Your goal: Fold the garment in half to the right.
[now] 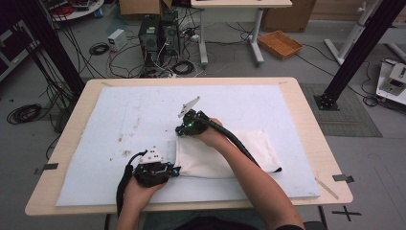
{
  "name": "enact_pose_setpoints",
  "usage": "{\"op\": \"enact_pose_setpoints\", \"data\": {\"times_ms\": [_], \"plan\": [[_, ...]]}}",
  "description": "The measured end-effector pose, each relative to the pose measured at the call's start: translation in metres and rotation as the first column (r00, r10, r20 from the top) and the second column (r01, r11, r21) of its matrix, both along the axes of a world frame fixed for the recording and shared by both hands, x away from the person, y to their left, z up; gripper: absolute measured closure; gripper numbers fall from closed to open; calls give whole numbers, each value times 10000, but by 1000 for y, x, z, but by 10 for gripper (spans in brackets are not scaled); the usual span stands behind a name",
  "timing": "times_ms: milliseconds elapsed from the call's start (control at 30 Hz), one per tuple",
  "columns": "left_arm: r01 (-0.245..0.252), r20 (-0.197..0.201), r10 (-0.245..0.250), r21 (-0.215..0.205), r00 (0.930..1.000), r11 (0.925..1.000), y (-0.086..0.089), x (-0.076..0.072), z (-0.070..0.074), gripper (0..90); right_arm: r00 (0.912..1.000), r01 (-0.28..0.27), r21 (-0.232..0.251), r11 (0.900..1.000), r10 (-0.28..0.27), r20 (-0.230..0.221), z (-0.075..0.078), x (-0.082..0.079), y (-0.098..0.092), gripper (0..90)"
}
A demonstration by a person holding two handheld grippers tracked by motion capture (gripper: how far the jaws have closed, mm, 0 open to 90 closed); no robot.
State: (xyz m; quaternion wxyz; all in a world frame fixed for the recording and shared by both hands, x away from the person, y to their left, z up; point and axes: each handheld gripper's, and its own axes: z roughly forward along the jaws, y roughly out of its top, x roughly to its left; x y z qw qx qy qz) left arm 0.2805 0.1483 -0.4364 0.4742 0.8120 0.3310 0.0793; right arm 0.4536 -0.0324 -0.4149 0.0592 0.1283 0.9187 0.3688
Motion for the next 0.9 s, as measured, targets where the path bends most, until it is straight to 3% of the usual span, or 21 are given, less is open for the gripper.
{"op": "enact_pose_setpoints", "data": {"times_ms": [100, 333, 700, 900], "plan": [[151, 83, -148, -403, 9999, 9991, -1, -3, 8, 801, 9997, -93, 252, 9996, 88, 209, 10, -5, -5, 882], [660, 468, -628, -686, 9969, 9955, -17, 0, 26, 801, 9982, -17, 719, 9974, -27, 607, 31, -10, -27, 881], [1771, 670, -1758, -144, 9821, 9841, -60, 15, 50, 801, 9930, 532, 1080, 9927, -640, 989, 48, -15, -77, 881], [2458, 606, -2455, 27, 9675, 9693, -90, 25, 58, 801, 9886, 848, 1274, 9882, -994, 1134, 54, -18, -106, 881]]}}
